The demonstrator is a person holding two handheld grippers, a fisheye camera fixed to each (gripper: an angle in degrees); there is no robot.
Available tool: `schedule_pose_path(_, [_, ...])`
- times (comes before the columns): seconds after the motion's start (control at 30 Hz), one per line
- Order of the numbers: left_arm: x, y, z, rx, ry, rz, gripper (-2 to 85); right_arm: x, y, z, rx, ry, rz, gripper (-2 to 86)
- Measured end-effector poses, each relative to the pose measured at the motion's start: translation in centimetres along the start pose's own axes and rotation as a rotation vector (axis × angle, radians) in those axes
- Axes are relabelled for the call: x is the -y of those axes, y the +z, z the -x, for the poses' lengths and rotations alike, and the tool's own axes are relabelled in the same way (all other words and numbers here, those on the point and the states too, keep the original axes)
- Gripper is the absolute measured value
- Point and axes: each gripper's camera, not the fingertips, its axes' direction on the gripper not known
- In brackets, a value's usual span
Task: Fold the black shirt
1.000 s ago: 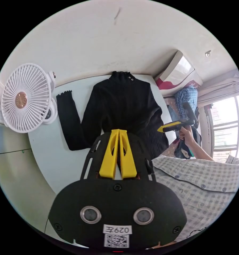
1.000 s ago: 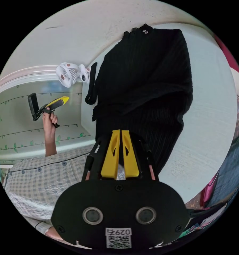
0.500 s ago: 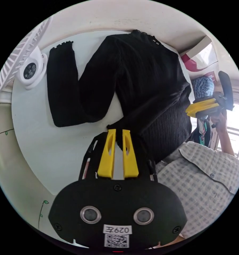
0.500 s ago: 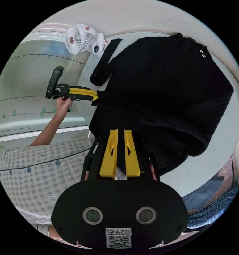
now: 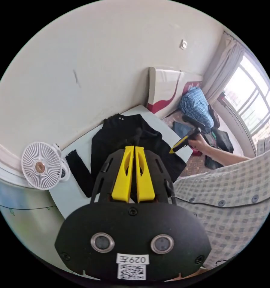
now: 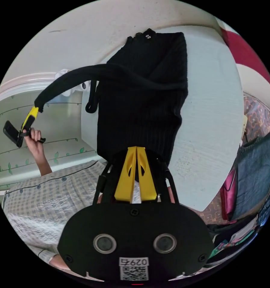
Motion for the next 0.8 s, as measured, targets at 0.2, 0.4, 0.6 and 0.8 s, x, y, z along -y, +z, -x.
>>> schedule_pose_path(0.2, [-7.1,13.3,-6.0,-0.115,0.148,0.472,-1.0,2.4,-0.9,-1.3,0.034,0.107,-0.071,-0.4])
schedule_pose_path(0.4, [-9.4,15.0,-8.5,-0.130,0.222,0.536,-1.0,6.7,-4.2,0.7,0.001,0.096,-0.282,-0.4])
schedule_pose_path(0.6, [-8.8,15.9,-7.7,-0.228,0.222,0.543,-1.0,15.4,-2.0,2.2,-0.129,0.063,-0.039,-0.4])
schedule_pose_path(0.8, [-10.2,15.5,-6.5,-0.208,0.153,0.511,-1.0,19.7,-6.3,2.3,-0.286,0.158,-0.133,-0.5])
